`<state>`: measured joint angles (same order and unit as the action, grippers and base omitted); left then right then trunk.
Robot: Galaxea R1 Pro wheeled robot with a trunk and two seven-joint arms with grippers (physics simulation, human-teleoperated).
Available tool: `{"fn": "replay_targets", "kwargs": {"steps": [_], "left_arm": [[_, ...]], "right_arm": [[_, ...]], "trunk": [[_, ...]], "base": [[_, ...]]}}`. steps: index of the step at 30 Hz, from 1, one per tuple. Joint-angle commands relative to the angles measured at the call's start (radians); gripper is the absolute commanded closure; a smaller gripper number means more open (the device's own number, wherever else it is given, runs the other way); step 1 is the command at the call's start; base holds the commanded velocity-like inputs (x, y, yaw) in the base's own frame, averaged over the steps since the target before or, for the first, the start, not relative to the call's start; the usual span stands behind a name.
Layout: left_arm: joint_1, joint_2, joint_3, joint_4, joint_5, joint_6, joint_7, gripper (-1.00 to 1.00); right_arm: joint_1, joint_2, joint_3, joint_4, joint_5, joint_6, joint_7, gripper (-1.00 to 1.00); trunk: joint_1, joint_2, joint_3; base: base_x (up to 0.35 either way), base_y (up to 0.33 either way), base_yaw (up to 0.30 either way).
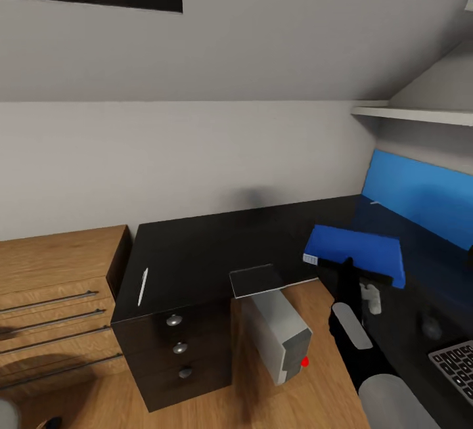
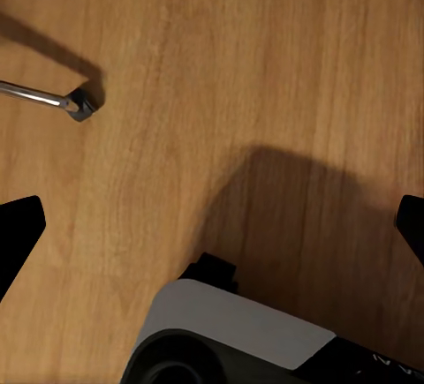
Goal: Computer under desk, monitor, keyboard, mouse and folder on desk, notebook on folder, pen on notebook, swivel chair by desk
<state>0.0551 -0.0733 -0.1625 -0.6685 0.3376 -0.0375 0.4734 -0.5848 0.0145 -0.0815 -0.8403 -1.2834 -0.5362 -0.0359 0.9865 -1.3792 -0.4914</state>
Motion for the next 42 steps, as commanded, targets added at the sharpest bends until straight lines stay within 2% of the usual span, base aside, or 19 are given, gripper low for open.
{"fn": "replay_targets", "kwargs": {"steps": [1,3,5,9,10,11,15,17,22,30,42], "left_arm": [[0.0,0.0,-0.005,-0.002,0.01,-0.004,0.006,-1.0],[0.0,-0.002,-0.005,-0.002,0.01,-0.004,0.006,-1.0],[0.0,-0.004,-0.006,-0.002,0.01,-0.004,0.007,-1.0],[0.0,-0.006,-0.006,-0.002,0.009,-0.004,0.007,-1.0],[0.0,-0.007,-0.006,-0.002,0.009,-0.004,0.006,-1.0],[0.0,-0.007,-0.006,-0.002,0.009,-0.004,0.006,-1.0],[0.0,-0.008,-0.006,-0.002,0.009,-0.004,0.006,-1.0],[0.0,-0.008,-0.006,-0.002,0.009,-0.004,0.006,-1.0],[0.0,-0.008,-0.006,-0.002,0.009,-0.004,0.005,-1.0],[0.0,-0.008,-0.006,-0.002,0.009,-0.004,0.005,-1.0],[0.0,-0.007,-0.006,-0.002,0.01,-0.001,0.006,-1.0]], "right_arm": [[-0.006,0.008,0.0,0.009,0.0,-0.02,-0.004,1.0],[-0.013,0.019,0.0,0.026,-0.001,-0.055,-0.004,1.0],[-0.021,0.032,-0.001,0.053,-0.005,-0.124,-0.004,1.0],[-0.025,0.04,-0.009,0.093,-0.015,-0.186,-0.004,1.0],[-0.025,0.04,-0.013,0.1,-0.029,-0.188,-0.004,1.0],[-0.025,0.04,-0.018,0.113,-0.068,-0.19,-0.002,1.0],[-0.026,0.035,-0.018,0.12,-0.161,-0.19,0.003,1.0],[-0.026,0.034,-0.017,0.122,-0.191,-0.188,0.007,1.0],[-0.026,0.037,-0.017,0.123,-0.209,-0.186,0.009,1.0],[-0.026,0.035,-0.018,0.123,-0.213,-0.186,0.01,1.0],[-0.025,0.033,-0.018,0.128,-0.207,-0.188,0.01,1.0]], "trunk": [[0.0,-0.001,-0.001],[0.0,-0.001,-0.001],[0.0,-0.001,-0.001],[0.0,-0.001,-0.001],[0.0,-0.001,-0.001],[0.0,-0.001,-0.001],[0.0,-0.001,-0.001],[0.0,-0.001,-0.001],[0.0,-0.001,-0.001],[0.0,-0.001,-0.001],[0.0,-0.001,-0.001]], "base": [[0.0,0.0,0.0],[0.0,0.0,0.0],[0.0,0.0,0.0],[0.0,0.0,0.0],[0.0,0.0,0.0],[0.0,0.0,0.0],[0.0,0.0,0.0],[0.0,0.0,0.0],[0.0,0.0,0.0],[0.029,-0.007,0.0],[0.19,-0.181,0.0]]}}
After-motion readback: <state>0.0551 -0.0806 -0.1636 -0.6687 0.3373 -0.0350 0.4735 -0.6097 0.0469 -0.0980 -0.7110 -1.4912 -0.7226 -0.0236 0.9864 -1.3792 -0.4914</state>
